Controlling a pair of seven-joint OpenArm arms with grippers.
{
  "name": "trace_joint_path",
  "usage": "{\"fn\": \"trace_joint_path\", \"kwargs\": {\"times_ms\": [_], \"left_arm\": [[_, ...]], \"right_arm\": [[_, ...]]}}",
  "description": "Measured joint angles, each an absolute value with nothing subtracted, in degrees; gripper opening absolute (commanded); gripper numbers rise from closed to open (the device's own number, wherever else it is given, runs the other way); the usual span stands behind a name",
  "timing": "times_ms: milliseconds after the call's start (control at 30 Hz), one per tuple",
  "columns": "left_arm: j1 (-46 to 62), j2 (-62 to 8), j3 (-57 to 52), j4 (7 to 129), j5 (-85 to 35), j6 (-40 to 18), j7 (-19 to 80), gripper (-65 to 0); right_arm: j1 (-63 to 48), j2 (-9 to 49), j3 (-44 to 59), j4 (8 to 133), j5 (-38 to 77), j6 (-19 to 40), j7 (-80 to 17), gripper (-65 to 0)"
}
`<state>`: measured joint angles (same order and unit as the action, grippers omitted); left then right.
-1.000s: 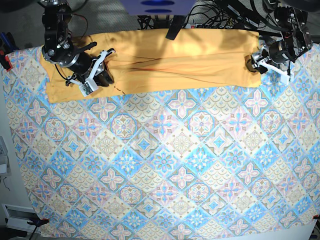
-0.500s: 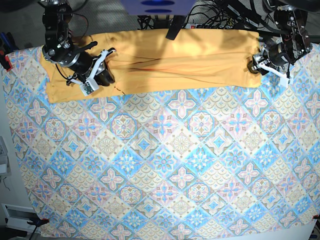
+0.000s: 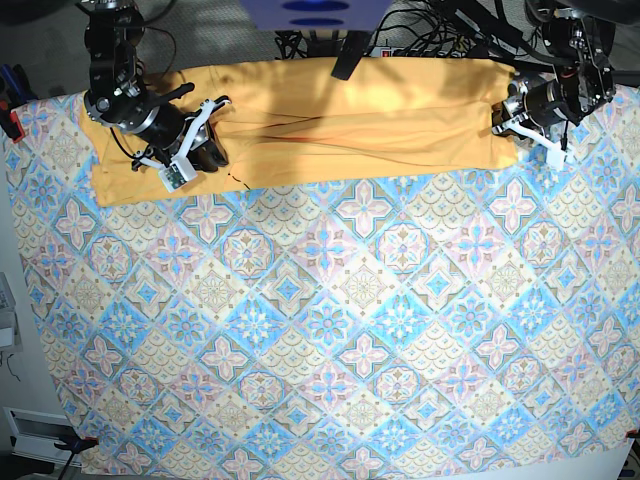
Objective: Fold the T-shirt properly
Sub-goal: 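Lift the shirt end with the left gripper and fold it toward the middle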
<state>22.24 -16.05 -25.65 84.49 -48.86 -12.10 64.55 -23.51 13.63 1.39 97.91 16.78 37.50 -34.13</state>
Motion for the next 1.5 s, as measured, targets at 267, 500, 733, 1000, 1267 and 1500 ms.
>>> {"fn": "trace_joint_path", "kwargs": {"times_ms": [267, 500, 733, 1000, 1267, 1500], "left_arm": [[21.06, -15.64, -31.7, 88.82, -49.21, -12.29, 65.21, -65.0], [19.2, -15.68, -38.15, 88.84, -49.5, -12.58, 65.32, -65.0], [19.7, -15.75, -38.98, 90.26, -48.9, -12.29, 65.47, -65.0], [21.54, -9.76, -36.62, 105.65, -49.21, -15.66, 67.99, -65.0], [21.56, -3.22, -29.43, 107.9, -48.82, -15.7, 71.13, -65.0], [21.96, 3.29, -24.21, 108.53, -49.04, -15.49, 71.2, -65.0]], "right_arm": [[-23.49, 13.63, 1.39, 97.91, 16.78, 37.5, -34.06, -55.2], [-23.66, 13.61, 1.39, 97.93, 16.82, 37.47, -34.15, -55.2], [-23.68, 13.52, 1.37, 98.08, 16.95, 37.69, -34.37, -55.2], [-23.2, 13.3, -2.81, 94.67, 17.21, 37.74, -34.09, -55.3], [-23.2, 13.47, -2.37, 92.18, 16.97, 37.5, -33.93, -55.3], [-23.29, 13.54, -2.15, 92.18, 16.95, 37.47, -33.93, -55.3]]}}
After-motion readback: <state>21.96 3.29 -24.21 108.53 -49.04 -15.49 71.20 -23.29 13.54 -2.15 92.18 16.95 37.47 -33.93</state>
